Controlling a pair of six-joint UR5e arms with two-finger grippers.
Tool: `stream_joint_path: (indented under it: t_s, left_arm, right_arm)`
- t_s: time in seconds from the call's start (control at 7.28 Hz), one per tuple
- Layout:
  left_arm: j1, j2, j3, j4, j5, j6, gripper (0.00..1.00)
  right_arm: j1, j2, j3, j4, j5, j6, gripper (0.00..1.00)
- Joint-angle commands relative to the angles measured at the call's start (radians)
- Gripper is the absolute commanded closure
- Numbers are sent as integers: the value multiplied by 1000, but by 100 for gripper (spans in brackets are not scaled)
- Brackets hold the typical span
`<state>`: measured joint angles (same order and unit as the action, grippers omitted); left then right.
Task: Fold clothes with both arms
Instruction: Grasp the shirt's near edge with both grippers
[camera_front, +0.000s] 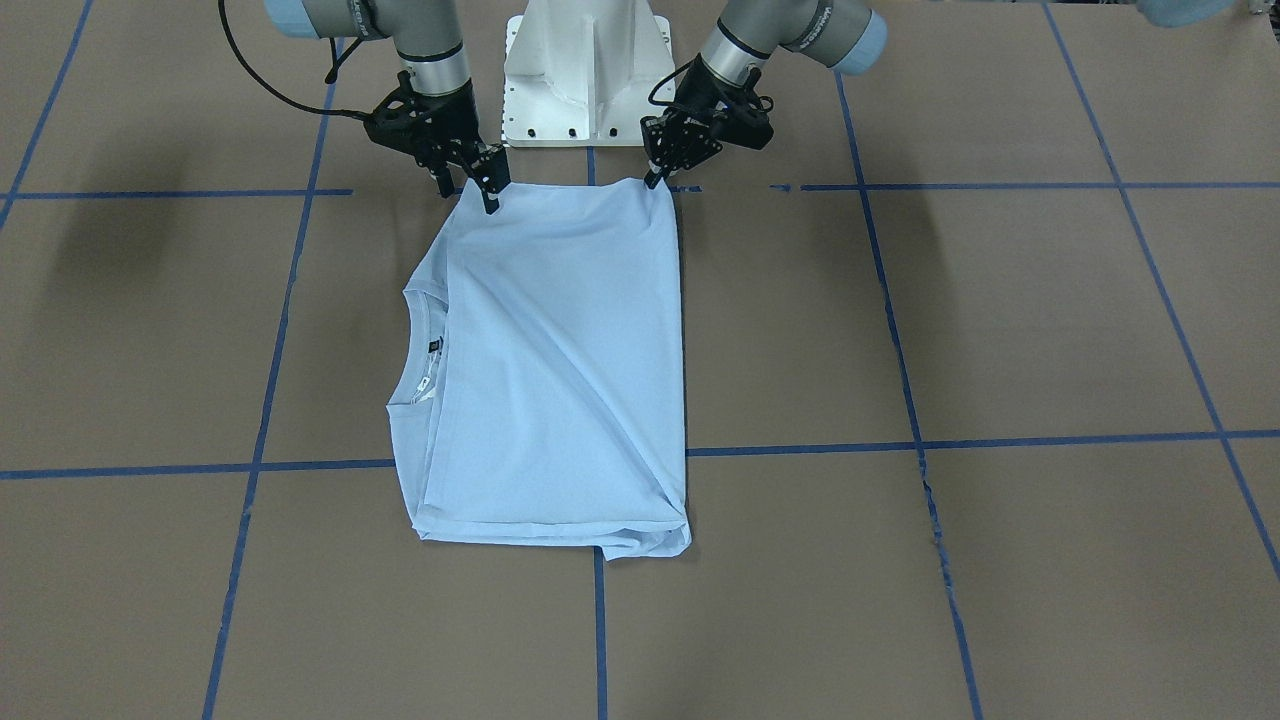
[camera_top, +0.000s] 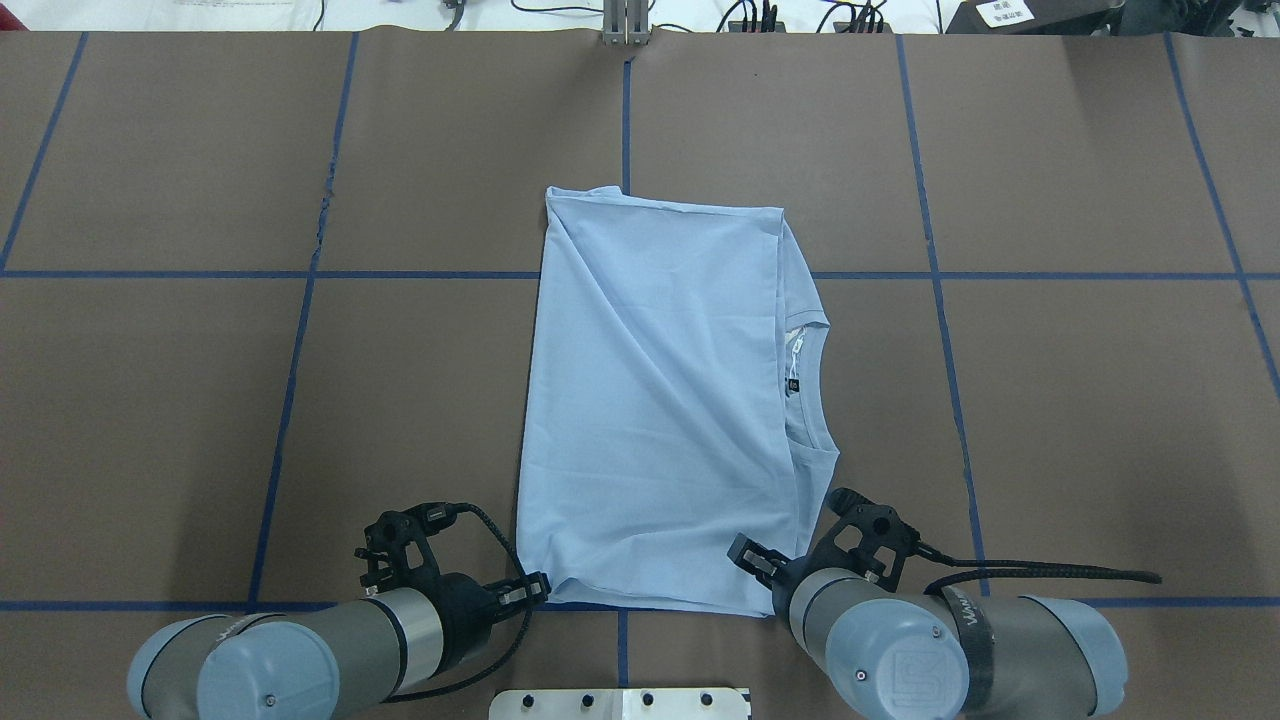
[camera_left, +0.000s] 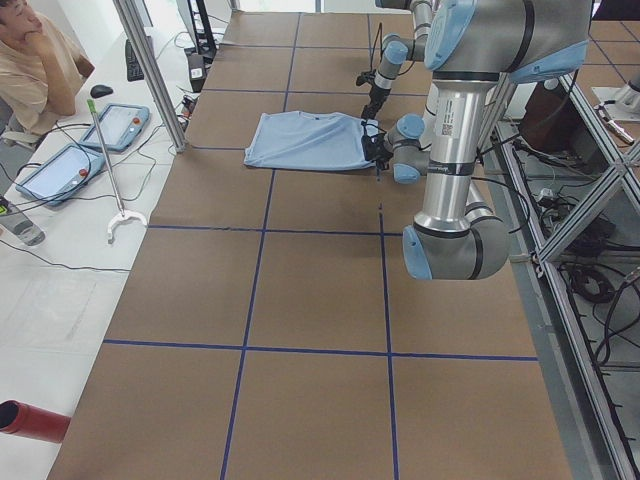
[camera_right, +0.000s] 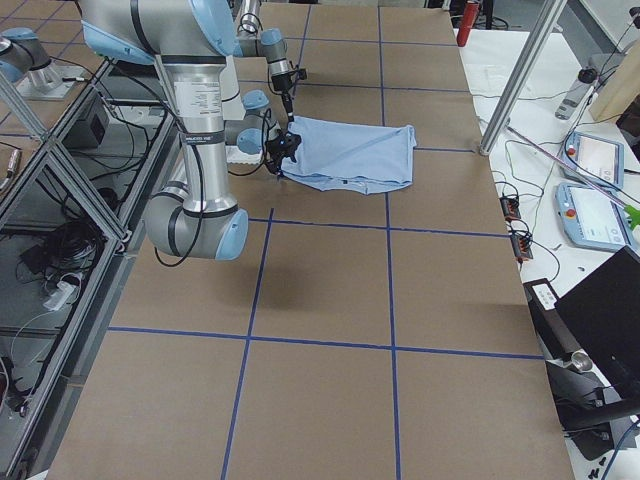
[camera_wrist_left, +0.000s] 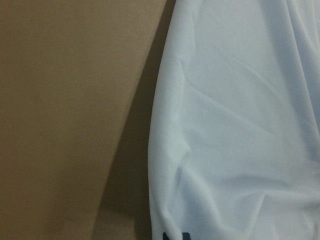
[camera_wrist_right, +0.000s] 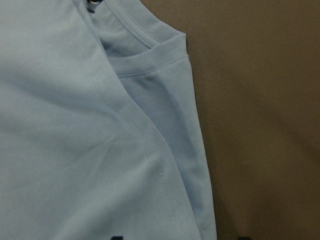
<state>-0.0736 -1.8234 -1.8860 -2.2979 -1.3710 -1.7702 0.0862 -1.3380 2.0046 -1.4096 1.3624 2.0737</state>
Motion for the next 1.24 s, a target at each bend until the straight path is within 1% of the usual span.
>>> stream_joint_path:
  t_s: [0.0, 0.27, 0.69, 0.82, 0.96, 1.1]
  left_arm:
    - [0, -1, -2, 0, 0, 0, 100]
    - [-2, 1, -8, 0, 0, 0, 100]
    - [-2, 1, -10, 0, 0, 0, 100]
    - [-2, 1, -10, 0, 0, 0, 100]
    - [-2, 1, -10, 0, 0, 0, 100]
    - [-2, 1, -10, 0, 0, 0, 100]
  right_arm:
    - [-3, 3, -6, 0, -19, -1, 21]
    - [0, 36, -33, 0, -28, -1, 23]
    - [3, 34, -35, 0, -29, -7, 27]
    - [3, 34, -35, 0, -28, -7, 35]
    - [3, 36, -33, 0, -28, -6, 58]
    - [4, 37, -33, 1, -28, -4, 90]
